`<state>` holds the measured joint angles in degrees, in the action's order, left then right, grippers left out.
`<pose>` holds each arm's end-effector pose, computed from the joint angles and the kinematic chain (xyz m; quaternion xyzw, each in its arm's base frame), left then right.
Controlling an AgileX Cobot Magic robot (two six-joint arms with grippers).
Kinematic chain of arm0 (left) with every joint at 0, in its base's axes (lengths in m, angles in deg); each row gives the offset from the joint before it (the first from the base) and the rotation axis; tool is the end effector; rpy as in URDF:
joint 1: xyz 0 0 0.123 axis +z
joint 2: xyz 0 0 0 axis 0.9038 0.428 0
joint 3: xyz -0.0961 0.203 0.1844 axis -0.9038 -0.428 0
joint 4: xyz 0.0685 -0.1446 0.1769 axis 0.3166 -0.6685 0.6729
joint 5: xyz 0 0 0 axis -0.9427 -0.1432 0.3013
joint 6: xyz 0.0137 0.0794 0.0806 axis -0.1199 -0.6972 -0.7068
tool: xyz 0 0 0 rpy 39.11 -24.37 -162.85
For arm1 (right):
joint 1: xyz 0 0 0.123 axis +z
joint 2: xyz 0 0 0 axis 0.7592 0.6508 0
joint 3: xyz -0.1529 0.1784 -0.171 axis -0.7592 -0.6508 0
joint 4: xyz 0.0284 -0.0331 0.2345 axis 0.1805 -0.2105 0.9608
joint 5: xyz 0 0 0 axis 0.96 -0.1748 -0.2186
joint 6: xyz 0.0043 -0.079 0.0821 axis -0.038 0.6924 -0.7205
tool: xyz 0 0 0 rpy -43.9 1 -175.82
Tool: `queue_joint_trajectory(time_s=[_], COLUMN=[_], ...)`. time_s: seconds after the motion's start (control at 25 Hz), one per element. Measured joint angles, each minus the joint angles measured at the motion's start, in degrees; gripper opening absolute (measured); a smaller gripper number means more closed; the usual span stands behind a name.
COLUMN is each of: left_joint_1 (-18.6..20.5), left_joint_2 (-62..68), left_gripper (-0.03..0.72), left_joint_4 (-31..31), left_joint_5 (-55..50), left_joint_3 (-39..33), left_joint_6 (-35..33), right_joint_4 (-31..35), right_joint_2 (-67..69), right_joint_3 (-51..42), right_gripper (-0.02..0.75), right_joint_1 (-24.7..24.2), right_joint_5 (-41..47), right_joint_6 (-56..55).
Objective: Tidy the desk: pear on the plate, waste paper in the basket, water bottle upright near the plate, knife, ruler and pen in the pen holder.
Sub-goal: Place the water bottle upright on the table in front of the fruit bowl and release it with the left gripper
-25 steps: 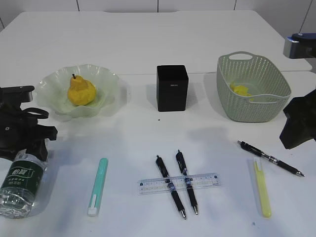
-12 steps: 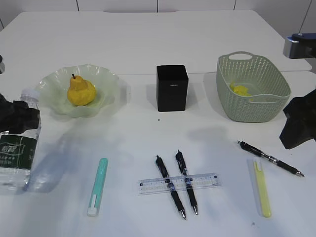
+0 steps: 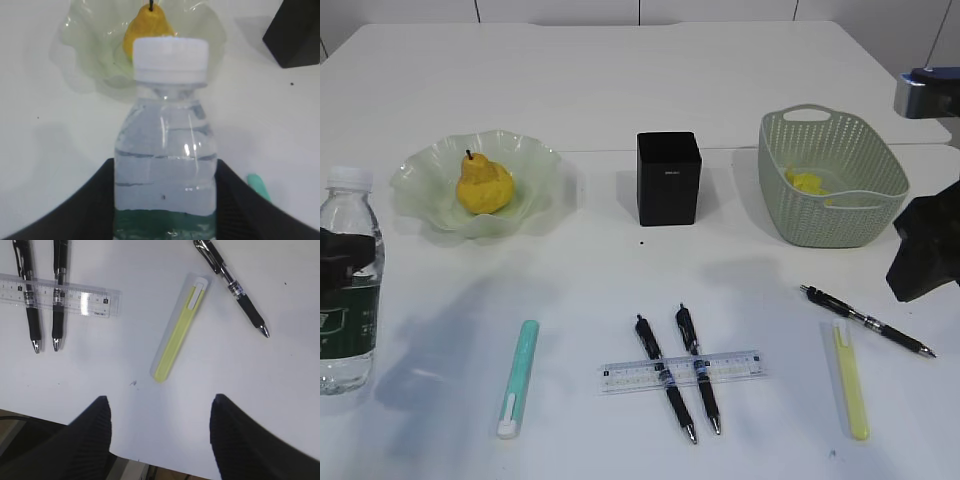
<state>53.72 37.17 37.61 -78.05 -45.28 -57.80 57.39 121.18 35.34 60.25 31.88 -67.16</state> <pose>0.2213 -0.0471 0.2112 0.0292 0.8705 -0.0983 0.4813 0.2336 0.0546 0.2758 -0.1048 0.9862 0.0523 0.1170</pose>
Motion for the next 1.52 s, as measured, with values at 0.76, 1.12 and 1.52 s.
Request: queue_joint_trajectory(time_s=[0.76,1.12,1.52], left_joint_1=[0.0,-0.11,-0.11], left_joint_2=[5.24,15.96,25.44], left_gripper=[0.364,0.358,0.358], left_joint_4=[2.4,2.91,3.37], left_joint_5=[34.28,51.94,52.73], left_joint_3=[-5.45,-5.34,-5.01], left_joint_6=[0.0,0.0,-6.5], right_joint_4=[0.0,0.0,-1.26], right_joint_2=[0.0,0.0,0.0], right_joint_3=[0.0,0.0,0.0], right_gripper=[0.462,0.462,0.462], right_joint_1=[0.0,0.0,0.0], right_joint_5=[0.0,-0.19,-0.19], right_joint_6=[-0.12,-0.12,-0.12])
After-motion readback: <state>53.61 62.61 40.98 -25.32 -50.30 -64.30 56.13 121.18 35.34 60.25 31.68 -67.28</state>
